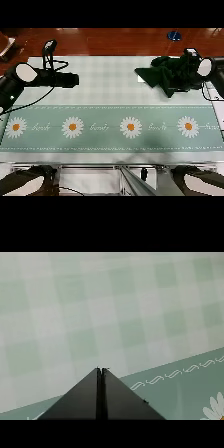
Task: Fold the shirts.
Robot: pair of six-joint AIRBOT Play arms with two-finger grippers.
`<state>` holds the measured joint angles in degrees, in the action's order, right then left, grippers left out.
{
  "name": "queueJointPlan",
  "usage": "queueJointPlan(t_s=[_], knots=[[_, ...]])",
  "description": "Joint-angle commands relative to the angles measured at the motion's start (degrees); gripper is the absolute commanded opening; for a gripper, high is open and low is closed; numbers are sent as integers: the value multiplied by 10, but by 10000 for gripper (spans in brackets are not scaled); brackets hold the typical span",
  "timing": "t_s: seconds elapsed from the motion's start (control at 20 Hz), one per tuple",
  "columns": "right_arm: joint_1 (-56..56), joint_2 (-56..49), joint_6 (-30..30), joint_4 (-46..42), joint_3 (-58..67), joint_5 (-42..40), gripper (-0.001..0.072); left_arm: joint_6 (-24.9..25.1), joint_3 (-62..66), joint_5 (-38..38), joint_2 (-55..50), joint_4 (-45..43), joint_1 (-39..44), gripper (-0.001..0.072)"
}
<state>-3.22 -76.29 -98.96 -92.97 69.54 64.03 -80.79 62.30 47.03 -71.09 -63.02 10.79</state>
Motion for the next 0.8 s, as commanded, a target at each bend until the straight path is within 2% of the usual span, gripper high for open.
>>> queueJointPlan(t_s=[0.0, 0.75], knots=[[0, 0, 0, 0, 0, 0, 21, 0, 0, 0, 0, 0, -1, 24], [0, 0, 0, 0, 0, -15, 21, 0, 0, 0, 0, 0, -1, 24]])
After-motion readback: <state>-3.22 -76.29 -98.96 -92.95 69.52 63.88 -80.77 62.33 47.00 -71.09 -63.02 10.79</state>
